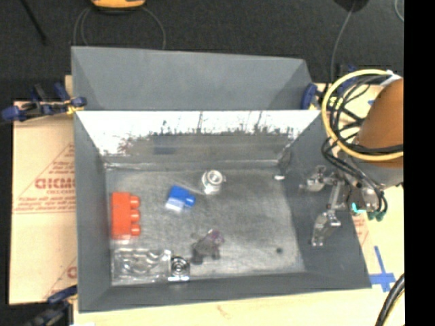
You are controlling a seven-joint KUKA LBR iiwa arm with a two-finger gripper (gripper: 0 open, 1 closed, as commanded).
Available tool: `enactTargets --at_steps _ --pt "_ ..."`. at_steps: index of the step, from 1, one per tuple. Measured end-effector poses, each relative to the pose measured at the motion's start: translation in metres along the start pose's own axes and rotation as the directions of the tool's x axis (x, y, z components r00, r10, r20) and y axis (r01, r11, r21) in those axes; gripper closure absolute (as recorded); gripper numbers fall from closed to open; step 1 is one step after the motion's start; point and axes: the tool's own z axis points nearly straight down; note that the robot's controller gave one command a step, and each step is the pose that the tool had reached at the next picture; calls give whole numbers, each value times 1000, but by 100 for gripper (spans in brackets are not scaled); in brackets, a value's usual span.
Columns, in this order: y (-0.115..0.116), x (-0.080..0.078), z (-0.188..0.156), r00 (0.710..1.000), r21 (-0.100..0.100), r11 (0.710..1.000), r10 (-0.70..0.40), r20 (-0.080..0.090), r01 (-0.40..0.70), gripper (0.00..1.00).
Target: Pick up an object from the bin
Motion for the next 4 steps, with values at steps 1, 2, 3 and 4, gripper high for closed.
enactTargets --at_steps 1,2,3,4 --pt "95 0 56 998 -4 998 -63 3 63 0" --pt "157 -17 159 992 2 992 -125 13 125 0" --pt "157 -19 156 991 2 992 -129 19 129 100" --pt "142 -12 23 987 3 988 -157 15 157 100"
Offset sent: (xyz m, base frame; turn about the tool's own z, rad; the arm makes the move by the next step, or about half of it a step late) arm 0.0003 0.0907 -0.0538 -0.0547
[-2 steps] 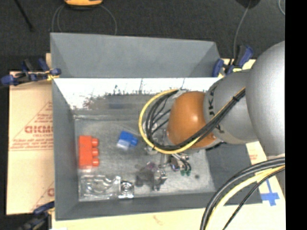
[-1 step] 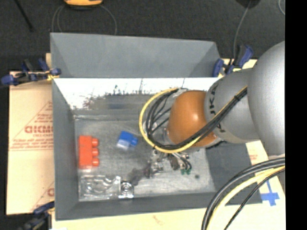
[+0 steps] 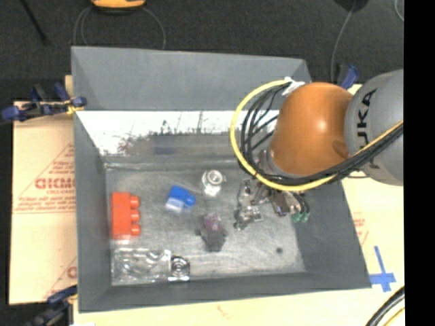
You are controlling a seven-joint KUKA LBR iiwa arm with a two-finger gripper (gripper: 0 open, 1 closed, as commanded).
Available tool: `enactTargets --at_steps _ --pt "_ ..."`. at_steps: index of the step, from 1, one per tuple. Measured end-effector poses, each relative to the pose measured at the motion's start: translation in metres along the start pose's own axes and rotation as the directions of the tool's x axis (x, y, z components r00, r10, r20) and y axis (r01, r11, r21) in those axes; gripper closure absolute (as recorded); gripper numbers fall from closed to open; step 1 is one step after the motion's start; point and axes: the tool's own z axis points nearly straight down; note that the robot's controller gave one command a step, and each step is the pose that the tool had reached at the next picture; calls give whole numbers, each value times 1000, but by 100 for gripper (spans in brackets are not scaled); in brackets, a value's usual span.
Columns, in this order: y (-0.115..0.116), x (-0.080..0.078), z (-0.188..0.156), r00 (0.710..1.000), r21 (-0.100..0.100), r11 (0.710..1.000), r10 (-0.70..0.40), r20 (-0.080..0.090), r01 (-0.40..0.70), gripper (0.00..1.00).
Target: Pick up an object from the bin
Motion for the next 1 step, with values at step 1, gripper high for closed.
enactTargets --at_steps 1 --pt "1 2 4 1000 -1 1000 -3 -8 3 0"
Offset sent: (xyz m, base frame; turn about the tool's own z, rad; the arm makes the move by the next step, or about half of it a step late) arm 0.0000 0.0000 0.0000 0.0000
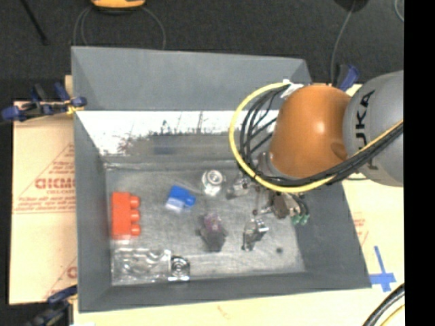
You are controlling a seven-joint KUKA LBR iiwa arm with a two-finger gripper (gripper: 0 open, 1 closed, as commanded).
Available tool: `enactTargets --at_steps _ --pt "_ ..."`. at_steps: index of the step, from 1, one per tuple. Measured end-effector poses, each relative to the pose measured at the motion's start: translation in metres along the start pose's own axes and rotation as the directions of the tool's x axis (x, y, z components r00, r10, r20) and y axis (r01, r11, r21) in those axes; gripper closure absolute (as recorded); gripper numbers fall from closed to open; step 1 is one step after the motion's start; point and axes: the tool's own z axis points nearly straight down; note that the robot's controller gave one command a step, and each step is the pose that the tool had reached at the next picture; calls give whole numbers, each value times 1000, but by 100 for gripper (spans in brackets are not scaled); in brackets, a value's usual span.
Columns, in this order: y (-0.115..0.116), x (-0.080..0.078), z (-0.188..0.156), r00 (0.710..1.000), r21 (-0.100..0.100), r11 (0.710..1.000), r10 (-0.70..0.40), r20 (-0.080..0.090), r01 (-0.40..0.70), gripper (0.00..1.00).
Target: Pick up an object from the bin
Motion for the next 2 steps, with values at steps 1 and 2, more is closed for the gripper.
enactTargets --at_steps 1,2 --pt "36 -48 118 1000 -3 1000 -16 -6 16 0" --pt "23 -70 130 960 -2 960 -280 1 280 0"
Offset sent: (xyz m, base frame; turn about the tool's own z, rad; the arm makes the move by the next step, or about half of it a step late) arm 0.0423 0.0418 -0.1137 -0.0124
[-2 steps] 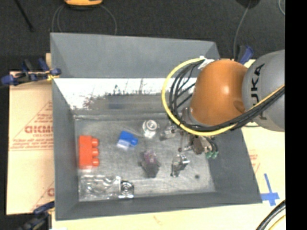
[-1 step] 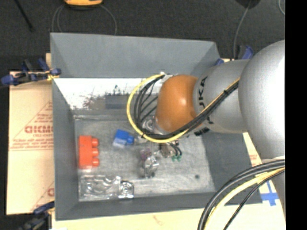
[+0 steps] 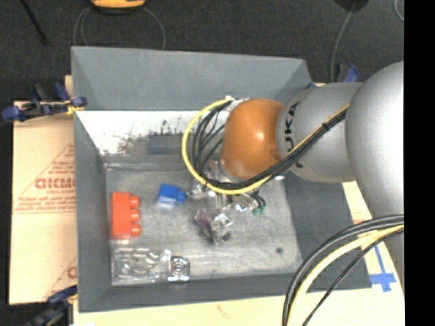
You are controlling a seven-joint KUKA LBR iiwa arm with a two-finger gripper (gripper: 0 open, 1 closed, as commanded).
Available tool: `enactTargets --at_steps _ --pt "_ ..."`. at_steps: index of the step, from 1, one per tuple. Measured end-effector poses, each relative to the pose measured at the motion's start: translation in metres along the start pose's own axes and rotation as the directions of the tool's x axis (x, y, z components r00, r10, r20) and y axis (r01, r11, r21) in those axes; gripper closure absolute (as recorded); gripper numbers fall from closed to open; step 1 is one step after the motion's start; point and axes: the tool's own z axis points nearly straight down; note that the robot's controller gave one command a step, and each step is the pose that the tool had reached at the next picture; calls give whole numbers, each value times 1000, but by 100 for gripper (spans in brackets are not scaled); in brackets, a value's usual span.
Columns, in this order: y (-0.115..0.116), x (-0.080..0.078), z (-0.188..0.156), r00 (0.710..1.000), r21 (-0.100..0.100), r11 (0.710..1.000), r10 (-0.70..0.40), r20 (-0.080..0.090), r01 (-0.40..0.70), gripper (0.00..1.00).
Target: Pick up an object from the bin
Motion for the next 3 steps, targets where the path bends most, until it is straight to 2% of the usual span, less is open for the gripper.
enactTargets --at_steps 1,2,3 --pt "-1 -3 -3 1000 4 1000 -1 11 1 100" --pt "-1 -1 -1 1000 3 1000 -1 5 1 0" --pt "-1 -3 -3 1000 4 1000 -1 11 1 100"
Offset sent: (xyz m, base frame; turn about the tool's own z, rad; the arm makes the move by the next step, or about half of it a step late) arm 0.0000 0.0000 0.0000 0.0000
